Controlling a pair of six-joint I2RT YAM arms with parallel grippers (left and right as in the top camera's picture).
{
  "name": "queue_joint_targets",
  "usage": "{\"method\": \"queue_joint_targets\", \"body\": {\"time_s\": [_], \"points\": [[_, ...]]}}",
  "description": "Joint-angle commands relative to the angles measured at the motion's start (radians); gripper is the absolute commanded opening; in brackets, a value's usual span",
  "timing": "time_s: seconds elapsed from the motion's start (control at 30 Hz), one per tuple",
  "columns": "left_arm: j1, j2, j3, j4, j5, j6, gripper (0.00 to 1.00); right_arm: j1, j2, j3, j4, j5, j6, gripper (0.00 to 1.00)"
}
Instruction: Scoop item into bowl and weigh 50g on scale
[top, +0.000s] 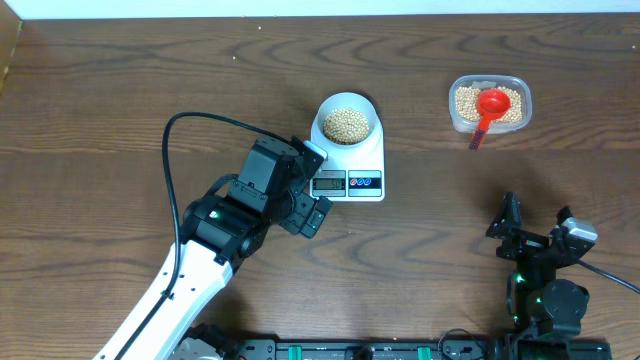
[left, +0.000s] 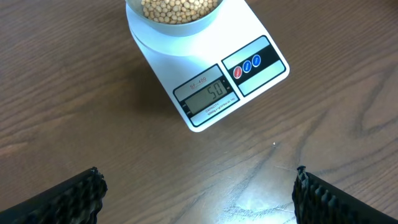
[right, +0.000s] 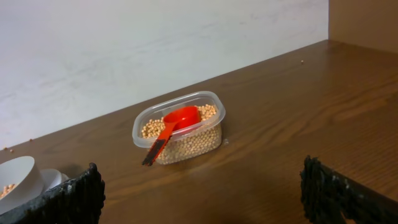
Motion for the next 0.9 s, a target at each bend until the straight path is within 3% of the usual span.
{"method": "queue_joint_targets", "body": {"time_s": [0.0, 0.47, 0.6, 0.87], "points": [[0.002, 0.006, 0.01, 0.003, -0.006, 0.013, 0.98, 0.009, -0.007, -0.002, -0.004, 0.003, -0.012, 0.99], [0.003, 0.002, 0.003, 0.014, -0.006, 0.013, 0.98, 0.009, -0.007, -0.001, -0.004, 0.003, -0.012, 0.99], [0.003, -0.066, -0.067, 0.117, -0.006, 0.014, 0.98, 0.009, -0.007, -0.001, -0.004, 0.003, -0.012, 0.99], [0.003, -0.362, -0.303, 0.423, -0.072, 0.014, 0.98, 0.009, -0.007, -0.002, -0.004, 0.003, -0.012, 0.99]]}}
